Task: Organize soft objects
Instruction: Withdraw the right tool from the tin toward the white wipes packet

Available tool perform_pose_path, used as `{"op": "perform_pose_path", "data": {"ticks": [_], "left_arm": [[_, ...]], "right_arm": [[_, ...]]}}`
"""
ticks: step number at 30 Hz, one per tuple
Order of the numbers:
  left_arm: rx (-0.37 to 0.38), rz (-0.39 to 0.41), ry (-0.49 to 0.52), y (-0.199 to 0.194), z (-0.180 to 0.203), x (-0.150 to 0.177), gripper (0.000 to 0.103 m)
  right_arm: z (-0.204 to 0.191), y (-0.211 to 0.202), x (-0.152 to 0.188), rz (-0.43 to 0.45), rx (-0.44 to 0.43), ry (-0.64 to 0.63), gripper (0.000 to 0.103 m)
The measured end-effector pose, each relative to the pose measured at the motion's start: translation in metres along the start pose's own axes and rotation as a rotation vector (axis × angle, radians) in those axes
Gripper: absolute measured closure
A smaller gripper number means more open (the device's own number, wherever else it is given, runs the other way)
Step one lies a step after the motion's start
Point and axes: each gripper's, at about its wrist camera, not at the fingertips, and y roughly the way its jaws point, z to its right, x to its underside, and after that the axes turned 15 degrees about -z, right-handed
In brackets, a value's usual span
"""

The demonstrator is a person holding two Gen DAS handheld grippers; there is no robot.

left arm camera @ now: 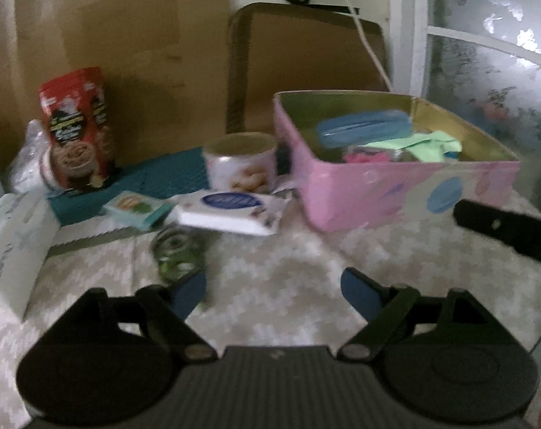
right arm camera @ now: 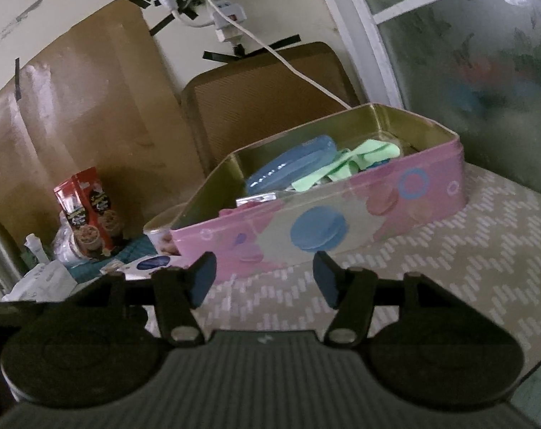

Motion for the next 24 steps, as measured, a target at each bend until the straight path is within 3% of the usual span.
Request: {"op": "perform_pose_path", "data": {"ticks": [24], "left_arm": [[-0.086,0.000,-0.095,0.015,-0.073,0.026,0.013]], "right_arm": [[-0.053,0.024,0.015,-0.087,-0.003,-0.163,0.040]]}}
